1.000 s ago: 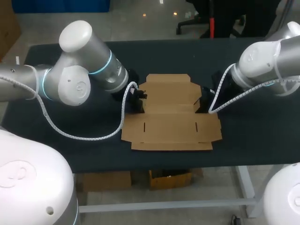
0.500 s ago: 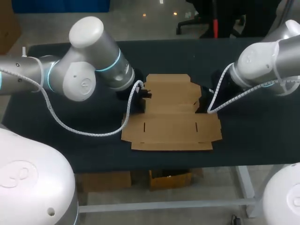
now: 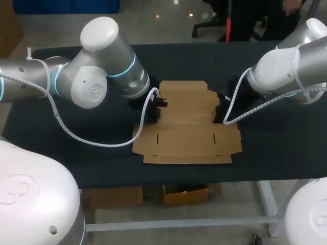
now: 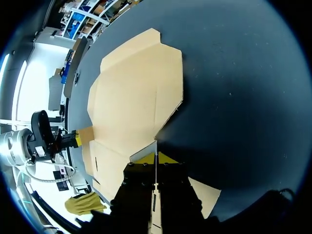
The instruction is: Assemble the packaging by folding the flat box into shape, placing the metal phone stand inside, and closing the box properly
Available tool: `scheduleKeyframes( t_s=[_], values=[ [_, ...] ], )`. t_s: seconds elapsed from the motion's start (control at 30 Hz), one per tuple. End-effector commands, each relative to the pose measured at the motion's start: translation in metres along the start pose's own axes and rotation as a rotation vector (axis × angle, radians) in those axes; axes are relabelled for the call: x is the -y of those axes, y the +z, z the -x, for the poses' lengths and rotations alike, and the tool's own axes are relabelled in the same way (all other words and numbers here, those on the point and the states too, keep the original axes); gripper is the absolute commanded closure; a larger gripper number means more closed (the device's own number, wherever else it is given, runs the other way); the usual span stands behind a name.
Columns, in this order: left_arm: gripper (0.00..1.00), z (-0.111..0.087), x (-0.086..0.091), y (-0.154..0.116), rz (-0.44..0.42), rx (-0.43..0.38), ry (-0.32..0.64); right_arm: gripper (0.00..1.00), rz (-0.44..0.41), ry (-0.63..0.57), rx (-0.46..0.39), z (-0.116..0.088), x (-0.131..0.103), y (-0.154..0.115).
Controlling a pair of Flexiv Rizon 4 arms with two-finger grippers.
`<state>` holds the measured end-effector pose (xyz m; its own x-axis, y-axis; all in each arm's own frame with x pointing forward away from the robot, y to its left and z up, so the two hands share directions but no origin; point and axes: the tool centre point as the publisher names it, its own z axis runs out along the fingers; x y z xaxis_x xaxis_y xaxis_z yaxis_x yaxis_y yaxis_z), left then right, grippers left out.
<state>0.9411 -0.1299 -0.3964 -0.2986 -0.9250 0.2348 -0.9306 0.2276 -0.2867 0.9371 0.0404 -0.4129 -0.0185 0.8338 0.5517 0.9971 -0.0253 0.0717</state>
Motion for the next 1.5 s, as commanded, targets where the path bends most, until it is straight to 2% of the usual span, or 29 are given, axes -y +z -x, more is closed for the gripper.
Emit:
scheduleKeyframes(
  t_s=[0.03,1.5],
  values=[
    [1.0,-0.003,-0.002,-0.002,-0.003,0.009,0.002,1.0,0.01,0.002,0.016,-0.003,0.003,0.0],
    [1.0,-0.017,-0.004,0.004,-0.005,0.013,0.027,1.0,0.009,-0.016,0.074,-0.016,-0.003,0.007]
  ],
)
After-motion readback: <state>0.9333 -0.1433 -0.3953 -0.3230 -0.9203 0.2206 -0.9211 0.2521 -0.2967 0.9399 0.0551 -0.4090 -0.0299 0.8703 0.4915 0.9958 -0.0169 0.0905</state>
